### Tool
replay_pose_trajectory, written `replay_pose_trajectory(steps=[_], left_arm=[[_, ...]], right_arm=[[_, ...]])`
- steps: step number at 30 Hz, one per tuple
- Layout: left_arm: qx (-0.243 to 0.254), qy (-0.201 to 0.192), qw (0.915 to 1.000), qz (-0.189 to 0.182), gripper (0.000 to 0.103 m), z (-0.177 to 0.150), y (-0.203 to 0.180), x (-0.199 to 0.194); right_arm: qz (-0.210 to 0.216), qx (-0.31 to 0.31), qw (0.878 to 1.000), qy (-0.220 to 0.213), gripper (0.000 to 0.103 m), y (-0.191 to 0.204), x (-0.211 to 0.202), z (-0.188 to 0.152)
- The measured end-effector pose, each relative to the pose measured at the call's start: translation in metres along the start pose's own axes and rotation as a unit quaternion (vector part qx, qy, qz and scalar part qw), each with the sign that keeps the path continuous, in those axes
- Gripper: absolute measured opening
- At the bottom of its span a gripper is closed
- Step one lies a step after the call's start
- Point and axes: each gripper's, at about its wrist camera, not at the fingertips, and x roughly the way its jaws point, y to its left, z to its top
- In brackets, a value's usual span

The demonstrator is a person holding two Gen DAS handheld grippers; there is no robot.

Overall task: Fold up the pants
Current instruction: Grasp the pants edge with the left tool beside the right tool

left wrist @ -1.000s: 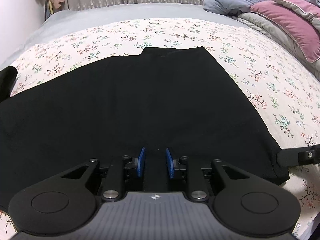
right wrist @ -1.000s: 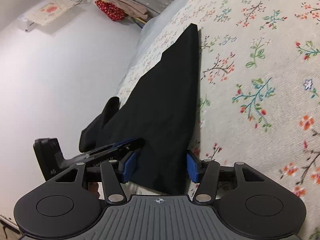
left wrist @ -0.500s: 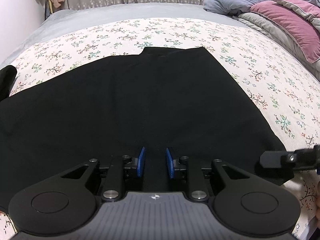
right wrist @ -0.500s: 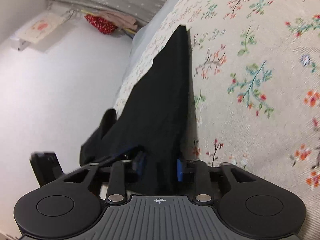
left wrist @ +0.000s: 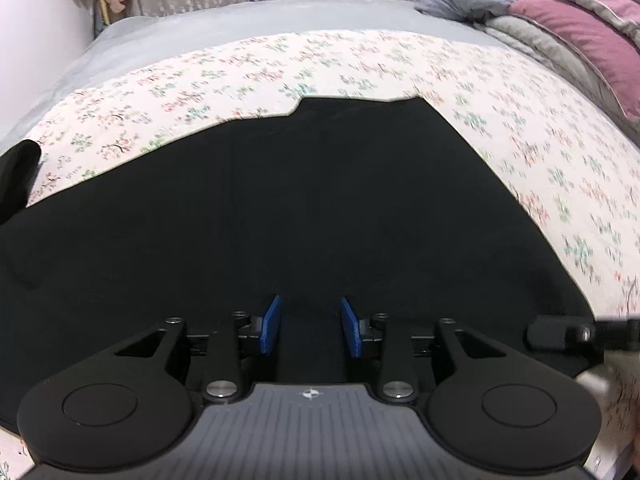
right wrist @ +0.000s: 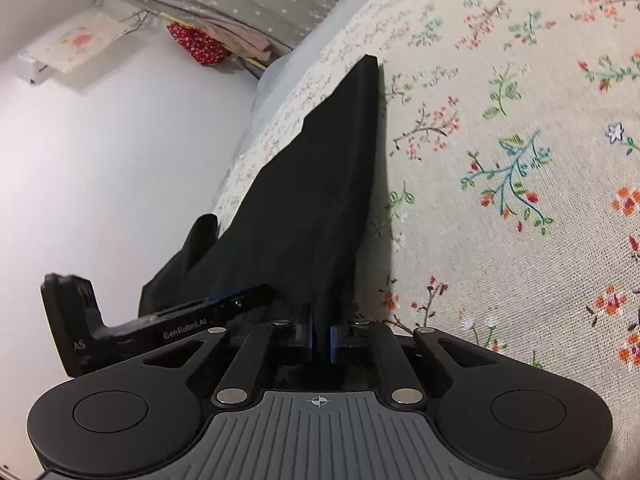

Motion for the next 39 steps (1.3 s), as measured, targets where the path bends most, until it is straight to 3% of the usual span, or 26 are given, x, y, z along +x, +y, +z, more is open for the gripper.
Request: replay_pose_trajectory(steps=[3,6,11,16,20,21,23,25,28,31,39], left_arm=[[-0.015,-0.019,0.9996,-0.015,0.048,0.014,-0.006,-0.006],[0.021,-0.042,0.9987,-0.02,0.071,0.033,-0.038,-0.007],[0.056,-0.041,0.9975,-0.012,0.073,0.069,-0.112,0.018],[0.098,0.003,0.9938,0.053,0.072,0.091,-0.162,0.064],[0.147,0.015,0.9804,0.13,0.073,0.101,-0.185,0.088],[0.156,0.016,0.9773,0.143,0.067,0.104,-0.188,0.09],[0.167,0.026,0.9729,0.158,0.039,0.109,-0.192,0.095],[0.174,0.035,0.9683,0.176,0.023,0.11,-0.192,0.1],[0.171,0.04,0.9656,0.192,0.01,0.113,-0.193,0.105],[0.149,0.039,0.9698,0.189,0.007,0.123,-0.195,0.105],[0.087,0.018,0.9873,0.131,0.007,0.157,-0.227,0.074]], right_arm=[[-0.007,0.007,1.0,-0.003,0.008,0.001,0.002,-0.003],[-0.01,0.018,1.0,0.001,0.007,-0.005,0.006,-0.003],[-0.012,0.011,1.0,-0.004,0.006,-0.006,0.009,-0.004],[-0.022,-0.012,1.0,-0.006,0.006,0.0,0.011,-0.004],[-0.031,-0.04,0.999,0.001,0.007,0.009,0.011,-0.003],[-0.031,-0.043,0.999,0.002,0.007,0.009,0.011,-0.002],[-0.03,-0.036,0.999,0.006,0.007,0.009,0.012,-0.001],[-0.027,-0.033,0.999,0.009,0.006,0.009,0.011,0.0],[-0.025,-0.044,0.999,0.005,0.005,0.014,0.007,0.002],[-0.027,-0.054,0.998,-0.004,0.004,0.015,-0.002,0.006],[-0.04,-0.097,0.993,-0.046,0.004,0.014,-0.044,0.022]])
